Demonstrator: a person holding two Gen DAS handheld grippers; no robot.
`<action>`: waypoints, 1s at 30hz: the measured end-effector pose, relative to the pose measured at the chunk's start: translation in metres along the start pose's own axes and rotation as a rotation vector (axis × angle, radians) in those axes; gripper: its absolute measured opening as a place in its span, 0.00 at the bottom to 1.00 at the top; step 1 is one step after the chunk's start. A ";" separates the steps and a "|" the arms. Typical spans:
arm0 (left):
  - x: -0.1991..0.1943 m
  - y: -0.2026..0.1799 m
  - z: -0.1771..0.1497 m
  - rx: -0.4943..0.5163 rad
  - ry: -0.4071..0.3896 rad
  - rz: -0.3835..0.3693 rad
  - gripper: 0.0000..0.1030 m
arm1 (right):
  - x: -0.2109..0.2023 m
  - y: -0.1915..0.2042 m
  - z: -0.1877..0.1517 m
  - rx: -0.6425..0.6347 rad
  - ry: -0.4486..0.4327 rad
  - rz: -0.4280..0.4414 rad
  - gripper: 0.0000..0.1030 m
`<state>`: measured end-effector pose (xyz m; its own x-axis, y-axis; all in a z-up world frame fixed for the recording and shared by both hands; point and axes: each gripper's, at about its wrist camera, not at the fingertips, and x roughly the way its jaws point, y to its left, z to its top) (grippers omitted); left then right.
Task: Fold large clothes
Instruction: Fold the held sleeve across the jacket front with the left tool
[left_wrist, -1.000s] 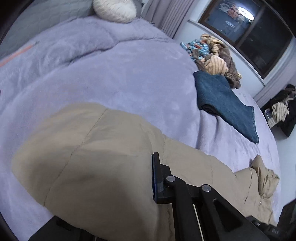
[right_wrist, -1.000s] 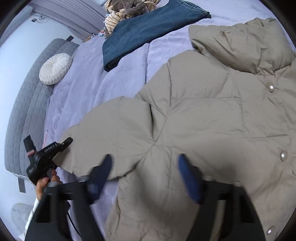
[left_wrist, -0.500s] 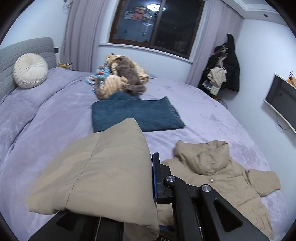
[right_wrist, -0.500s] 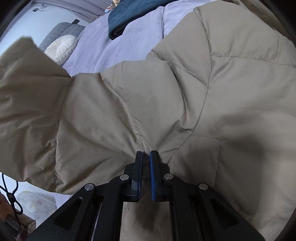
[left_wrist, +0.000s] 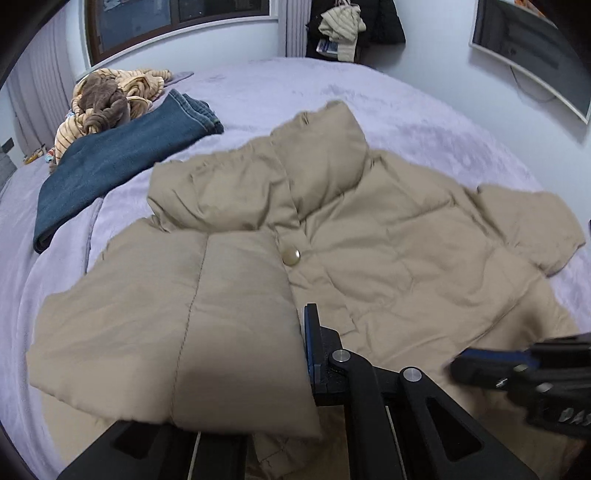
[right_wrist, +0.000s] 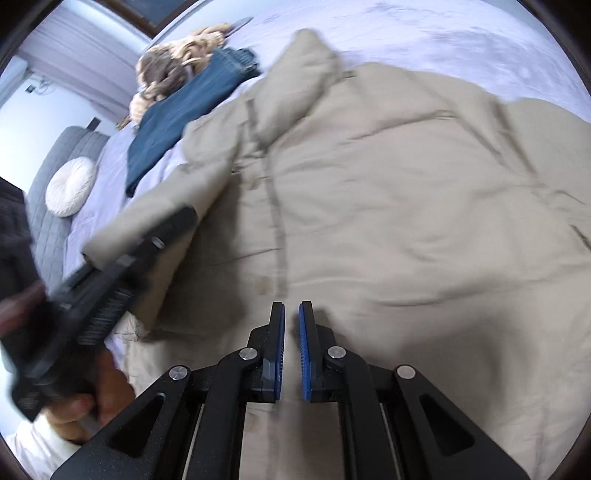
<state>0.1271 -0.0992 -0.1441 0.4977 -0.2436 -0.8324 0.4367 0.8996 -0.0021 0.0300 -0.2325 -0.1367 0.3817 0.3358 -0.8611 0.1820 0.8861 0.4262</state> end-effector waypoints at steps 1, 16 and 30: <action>0.006 -0.005 -0.005 0.016 0.014 0.013 0.09 | -0.002 -0.008 0.000 0.011 0.002 -0.005 0.08; -0.076 0.050 -0.046 -0.072 -0.083 0.117 0.98 | -0.010 -0.002 0.007 -0.072 -0.007 -0.022 0.24; -0.062 0.174 -0.131 -0.220 0.136 0.493 0.98 | 0.060 0.195 -0.023 -0.841 -0.106 -0.314 0.84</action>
<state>0.0741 0.1197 -0.1655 0.4958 0.2608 -0.8283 0.0027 0.9534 0.3018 0.0680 -0.0319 -0.1112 0.5149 0.0450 -0.8561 -0.4149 0.8870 -0.2028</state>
